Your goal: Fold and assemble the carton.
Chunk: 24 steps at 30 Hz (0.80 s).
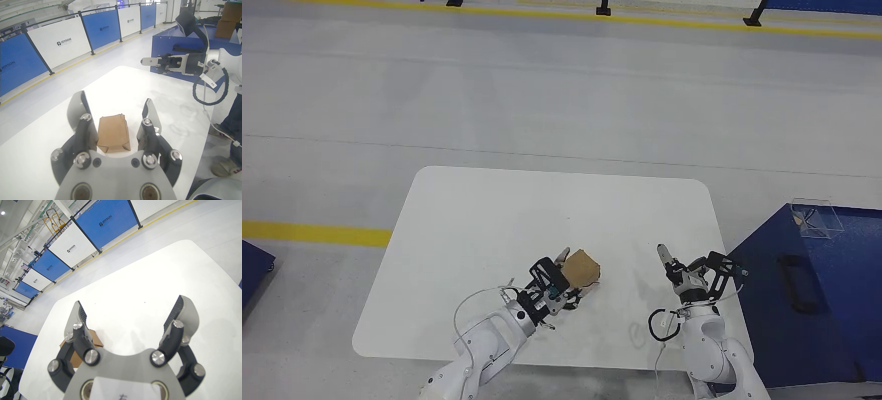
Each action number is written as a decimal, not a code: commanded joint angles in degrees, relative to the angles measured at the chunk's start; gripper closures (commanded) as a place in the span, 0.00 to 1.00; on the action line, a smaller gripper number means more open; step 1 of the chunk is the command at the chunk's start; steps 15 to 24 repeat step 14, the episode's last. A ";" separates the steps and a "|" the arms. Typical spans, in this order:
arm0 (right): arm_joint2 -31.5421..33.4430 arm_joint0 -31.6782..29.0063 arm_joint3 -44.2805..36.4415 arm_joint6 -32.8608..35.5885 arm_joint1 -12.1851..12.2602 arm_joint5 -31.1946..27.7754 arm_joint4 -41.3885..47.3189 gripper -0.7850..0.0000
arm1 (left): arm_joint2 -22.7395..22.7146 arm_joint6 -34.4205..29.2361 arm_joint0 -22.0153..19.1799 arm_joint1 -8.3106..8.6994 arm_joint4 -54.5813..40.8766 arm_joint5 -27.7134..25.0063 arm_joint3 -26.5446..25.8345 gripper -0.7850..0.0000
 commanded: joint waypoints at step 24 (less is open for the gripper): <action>0.00 0.00 0.00 0.00 0.00 0.00 0.00 0.00 | 0.00 0.00 0.00 0.00 0.00 0.00 0.00 0.00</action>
